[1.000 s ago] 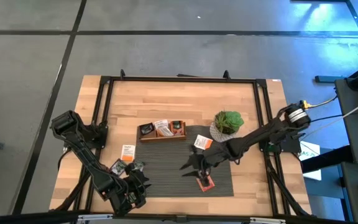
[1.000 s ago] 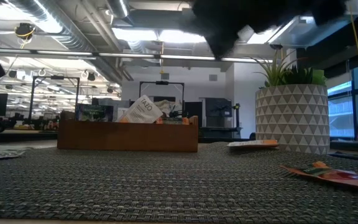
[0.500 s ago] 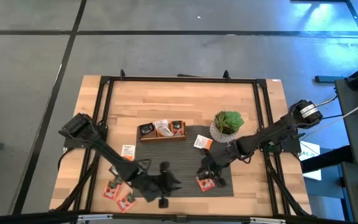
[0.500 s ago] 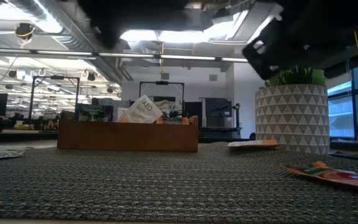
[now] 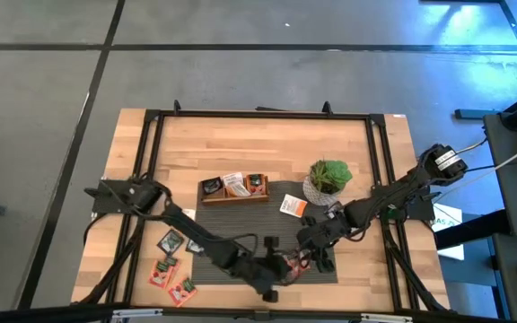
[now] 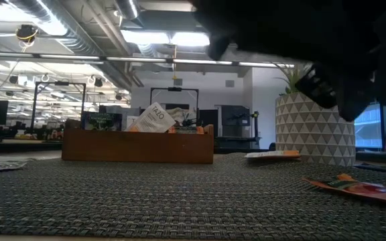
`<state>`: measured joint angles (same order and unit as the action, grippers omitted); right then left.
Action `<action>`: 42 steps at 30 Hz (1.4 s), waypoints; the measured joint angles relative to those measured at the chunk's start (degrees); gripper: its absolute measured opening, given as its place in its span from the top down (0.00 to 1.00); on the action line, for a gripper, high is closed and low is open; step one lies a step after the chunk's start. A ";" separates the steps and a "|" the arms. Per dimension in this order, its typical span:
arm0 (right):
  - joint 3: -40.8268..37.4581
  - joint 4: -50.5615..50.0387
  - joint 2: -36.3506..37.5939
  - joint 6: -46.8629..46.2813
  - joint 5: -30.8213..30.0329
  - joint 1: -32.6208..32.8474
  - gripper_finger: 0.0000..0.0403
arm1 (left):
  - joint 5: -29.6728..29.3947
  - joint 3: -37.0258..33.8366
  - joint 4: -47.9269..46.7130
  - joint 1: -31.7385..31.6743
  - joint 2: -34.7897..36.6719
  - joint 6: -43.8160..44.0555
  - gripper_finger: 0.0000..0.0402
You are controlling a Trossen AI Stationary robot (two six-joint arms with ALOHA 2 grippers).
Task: Pick & Place Tea
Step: Put the orange tea bag to the right section of the wooden organizer
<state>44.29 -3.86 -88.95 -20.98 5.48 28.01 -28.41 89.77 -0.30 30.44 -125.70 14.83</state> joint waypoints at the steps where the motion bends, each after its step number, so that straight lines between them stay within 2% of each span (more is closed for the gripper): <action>1: 0.02 -0.06 -0.12 -0.99 -0.37 0.00 0.66 | 1.56 0.89 0.36 -0.62 -1.06 0.53 0.99; 8: 0.00 -2.99 -0.25 -10.66 -8.03 0.00 0.66 | 7.86 2.18 0.53 -2.49 -4.67 1.71 0.99; 20: 0.00 -3.95 -0.69 -18.81 -8.46 0.00 0.66 | 8.95 2.11 -0.32 -3.53 -7.84 4.00 0.99; 35: 0.00 -3.62 -0.69 -19.07 -8.86 0.28 0.66 | 9.56 1.78 -2.40 -3.61 -8.47 7.95 0.99; 42: 0.02 -0.18 -0.69 -13.39 -8.10 0.68 0.66 | 9.93 1.70 -2.75 -3.61 -8.52 8.00 0.99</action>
<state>44.31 -4.04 -89.65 -34.38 -2.62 28.69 -18.49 91.47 -3.05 26.83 -134.21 22.83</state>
